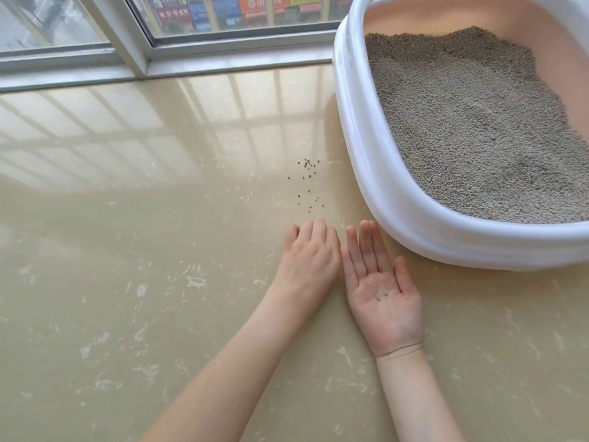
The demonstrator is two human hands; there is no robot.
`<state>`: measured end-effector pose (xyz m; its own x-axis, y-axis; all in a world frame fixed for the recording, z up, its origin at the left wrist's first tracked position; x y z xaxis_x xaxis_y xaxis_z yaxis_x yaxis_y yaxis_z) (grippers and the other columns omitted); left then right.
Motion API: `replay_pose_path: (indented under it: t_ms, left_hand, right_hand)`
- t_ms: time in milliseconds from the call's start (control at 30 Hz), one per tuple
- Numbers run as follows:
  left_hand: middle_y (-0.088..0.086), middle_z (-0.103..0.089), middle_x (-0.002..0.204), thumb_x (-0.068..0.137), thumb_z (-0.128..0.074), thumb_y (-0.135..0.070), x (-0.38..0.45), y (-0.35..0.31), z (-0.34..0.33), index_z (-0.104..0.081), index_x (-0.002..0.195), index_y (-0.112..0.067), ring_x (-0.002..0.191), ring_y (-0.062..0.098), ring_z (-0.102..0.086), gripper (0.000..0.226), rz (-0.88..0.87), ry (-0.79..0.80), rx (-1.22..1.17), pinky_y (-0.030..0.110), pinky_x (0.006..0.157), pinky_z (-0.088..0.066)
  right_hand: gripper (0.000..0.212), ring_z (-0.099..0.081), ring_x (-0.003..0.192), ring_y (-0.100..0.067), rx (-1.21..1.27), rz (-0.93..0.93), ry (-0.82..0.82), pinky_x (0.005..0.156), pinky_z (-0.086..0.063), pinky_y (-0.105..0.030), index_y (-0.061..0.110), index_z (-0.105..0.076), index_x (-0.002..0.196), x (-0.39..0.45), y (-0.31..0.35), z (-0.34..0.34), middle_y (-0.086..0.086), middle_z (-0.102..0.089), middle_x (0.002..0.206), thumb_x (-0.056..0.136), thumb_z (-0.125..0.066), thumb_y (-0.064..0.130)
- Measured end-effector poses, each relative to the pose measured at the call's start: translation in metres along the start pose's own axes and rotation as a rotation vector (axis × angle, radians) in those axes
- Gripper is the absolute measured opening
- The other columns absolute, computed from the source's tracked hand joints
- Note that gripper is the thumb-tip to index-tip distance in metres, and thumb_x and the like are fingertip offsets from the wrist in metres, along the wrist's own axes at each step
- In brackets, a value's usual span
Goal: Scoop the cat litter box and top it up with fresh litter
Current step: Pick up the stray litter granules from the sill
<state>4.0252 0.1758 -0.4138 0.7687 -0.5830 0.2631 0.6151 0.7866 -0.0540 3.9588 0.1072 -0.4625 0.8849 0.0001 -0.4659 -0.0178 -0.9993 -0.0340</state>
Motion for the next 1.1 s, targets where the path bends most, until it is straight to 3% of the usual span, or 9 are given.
replay_pose_path:
  t_ms: [100, 167, 300, 433, 567, 700, 800, 933, 1100]
  left_hand:
    - [0.003, -0.053, 0.074, 0.087, -0.037, -0.018, -0.002, 0.014, 0.026, -0.055, 0.077, -0.016, 0.067, 0.024, -0.053, 0.020, 0.255, -0.062, -0.197, 0.031, 0.064, -0.021]
    - [0.003, -0.055, 0.076, 0.089, -0.037, -0.022, -0.008, -0.005, 0.047, -0.056, 0.079, -0.015, 0.070, 0.023, -0.052, 0.022, 0.220, -0.108, -0.288, 0.030, 0.065, -0.025]
    - [0.002, -0.052, 0.073, 0.091, -0.047, -0.023, -0.017, -0.036, 0.055, -0.055, 0.073, -0.015, 0.072, 0.023, -0.051, 0.021, 0.089, -0.138, -0.194, 0.032, 0.066, -0.030]
    - [0.002, -0.052, 0.071, 0.091, -0.050, -0.029, -0.011, -0.020, 0.052, -0.055, 0.067, -0.016, 0.074, 0.024, -0.052, 0.027, 0.191, -0.149, -0.219, 0.033, 0.064, -0.030]
    - [0.001, -0.054, 0.077, 0.088, -0.056, -0.020, -0.003, -0.006, 0.052, -0.061, 0.075, -0.015, 0.078, 0.023, -0.050, 0.015, 0.190, -0.123, -0.486, 0.035, 0.068, -0.040]
    - [-0.002, -0.053, 0.081, 0.091, -0.053, -0.020, 0.011, 0.022, 0.054, -0.059, 0.082, -0.013, 0.076, 0.017, -0.048, 0.013, 0.204, -0.113, -0.672, 0.023, 0.070, -0.037]
    - [-0.004, -0.050, 0.084, 0.095, -0.045, -0.023, 0.023, 0.067, 0.038, -0.056, 0.087, -0.013, 0.078, 0.015, -0.047, 0.017, 0.371, -0.102, -0.659, 0.018, 0.069, -0.028]
    - [0.010, -0.052, 0.095, 0.100, -0.041, -0.014, 0.043, 0.113, 0.002, -0.056, 0.095, -0.004, 0.088, 0.030, -0.051, 0.019, 0.558, 0.058, -0.619, 0.023, 0.068, -0.023]
    - [0.007, -0.055, 0.099, 0.096, -0.049, -0.019, 0.072, 0.120, -0.018, -0.059, 0.096, -0.010, 0.092, 0.026, -0.052, 0.013, 0.447, 0.144, -0.468, 0.028, 0.071, -0.030]
  right_hand:
    - [0.057, -0.026, 0.144, -0.030, -0.033, -0.013, 0.007, 0.120, -0.015, -0.042, -0.004, -0.040, 0.141, 0.000, -0.002, -0.001, -0.019, -0.039, 0.149, 0.102, -0.021, 0.033]
    - [0.054, -0.025, 0.144, -0.027, -0.094, -0.015, 0.009, 0.120, -0.013, -0.035, -0.003, -0.034, 0.144, 0.001, -0.004, -0.001, -0.018, -0.034, 0.151, 0.105, -0.023, 0.032]
    - [0.051, -0.019, 0.147, -0.019, -0.227, -0.003, -0.006, 0.120, 0.003, -0.028, 0.002, -0.029, 0.148, 0.010, -0.012, -0.007, -0.012, -0.032, 0.154, 0.105, -0.024, 0.029]
    - [0.047, -0.026, 0.144, -0.022, -0.181, -0.052, 0.005, 0.121, -0.012, -0.035, 0.000, -0.034, 0.145, 0.024, -0.021, -0.018, -0.017, -0.038, 0.150, 0.103, -0.029, 0.020]
    - [0.047, -0.029, 0.143, -0.026, -0.137, -0.067, -0.009, 0.119, -0.019, -0.040, -0.002, -0.035, 0.144, 0.039, -0.022, -0.022, -0.018, -0.038, 0.149, 0.102, -0.031, 0.016]
    - [0.046, -0.031, 0.141, -0.035, 0.025, -0.132, 0.010, 0.115, -0.025, -0.050, -0.005, -0.035, 0.143, 0.049, -0.022, -0.024, -0.024, -0.038, 0.148, 0.100, -0.036, 0.010]
    - [0.044, -0.030, 0.141, -0.036, 0.026, -0.124, 0.009, 0.120, -0.014, -0.046, -0.007, -0.038, 0.141, 0.050, -0.020, -0.023, -0.025, -0.039, 0.147, 0.099, -0.039, 0.008]
    - [0.043, -0.030, 0.141, -0.035, -0.009, -0.109, 0.023, 0.120, -0.014, -0.043, -0.007, -0.040, 0.140, 0.052, -0.019, -0.024, -0.024, -0.041, 0.145, 0.100, -0.038, 0.009]
    - [0.045, -0.029, 0.143, -0.032, -0.046, -0.091, 0.037, 0.121, -0.010, -0.040, -0.006, -0.041, 0.140, 0.055, -0.018, -0.023, -0.021, -0.043, 0.145, 0.102, -0.033, 0.016]
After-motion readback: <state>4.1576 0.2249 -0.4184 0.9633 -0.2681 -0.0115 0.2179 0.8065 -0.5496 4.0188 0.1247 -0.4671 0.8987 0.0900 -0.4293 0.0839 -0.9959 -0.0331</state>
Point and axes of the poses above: each hand's wrist, its own x-axis towards the middle knuckle, its own z-axis out of the back of the hand, y = z × x, the point moved 6 cm from there along x, towards the middle knuckle
